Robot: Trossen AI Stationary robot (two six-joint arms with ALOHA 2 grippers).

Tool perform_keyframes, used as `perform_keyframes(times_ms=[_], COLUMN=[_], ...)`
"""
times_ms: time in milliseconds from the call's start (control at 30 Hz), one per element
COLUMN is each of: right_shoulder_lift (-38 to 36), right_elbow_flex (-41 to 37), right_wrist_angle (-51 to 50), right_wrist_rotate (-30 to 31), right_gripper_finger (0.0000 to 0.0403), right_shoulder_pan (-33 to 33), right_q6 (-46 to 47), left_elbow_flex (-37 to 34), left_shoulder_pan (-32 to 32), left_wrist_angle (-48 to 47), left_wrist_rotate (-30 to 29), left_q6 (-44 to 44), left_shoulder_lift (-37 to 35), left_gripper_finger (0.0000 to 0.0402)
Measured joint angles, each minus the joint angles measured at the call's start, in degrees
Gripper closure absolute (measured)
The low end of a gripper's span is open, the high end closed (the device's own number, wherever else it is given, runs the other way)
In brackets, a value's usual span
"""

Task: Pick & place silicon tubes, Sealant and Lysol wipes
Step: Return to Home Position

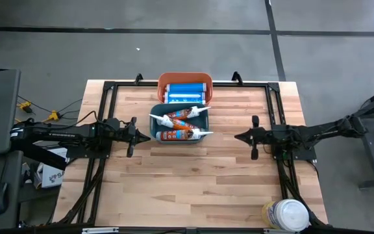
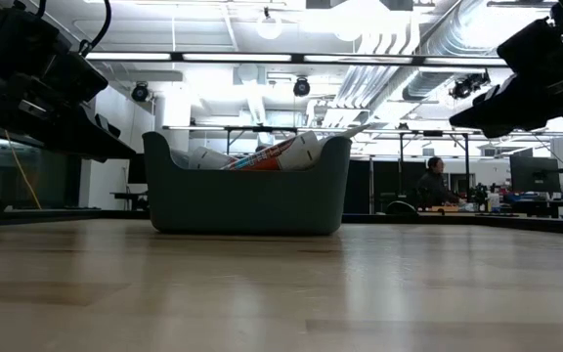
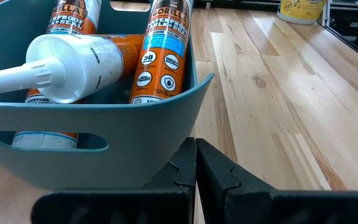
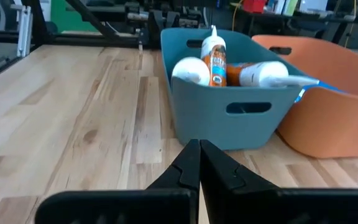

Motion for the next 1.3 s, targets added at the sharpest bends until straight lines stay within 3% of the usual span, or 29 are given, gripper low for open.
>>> perform_keyframes(times_ms=[500, 700, 1000, 1300], right_shoulder_lift=[-3.43, -3.43, -3.41, -3.41], right_elbow_flex=[-3.17, -3.17, -3.17, -3.19], right_wrist_angle=[4.57, 6.34, 0.74, -2.43], right_wrist_rotate=[-0.74, -4.09, -15.08, -14.93], right_gripper_finger=[0.0402, 0.0403, 0.0402, 0.0402], right_shoulder_pan=[-0.35, -2.41, -7.17, -8.74], right_q6=[-1.7, -5.54, -4.88, -0.15], left_elbow_flex=[0.0, 0.0, 0.0, 0.0], left_shoulder_pan=[0.0, 0.0, 0.0, 0.0], left_wrist_angle=[-0.02, -0.02, 0.0, -0.02], left_wrist_rotate=[-0.02, -0.02, -0.02, -0.02], left_q6=[0.0, 0.0, 0.0, 0.0], left_shoulder_lift=[0.01, 0.01, 0.01, 0.01], left_gripper_finger=[0.0401, 0.0401, 0.0401, 0.0401])
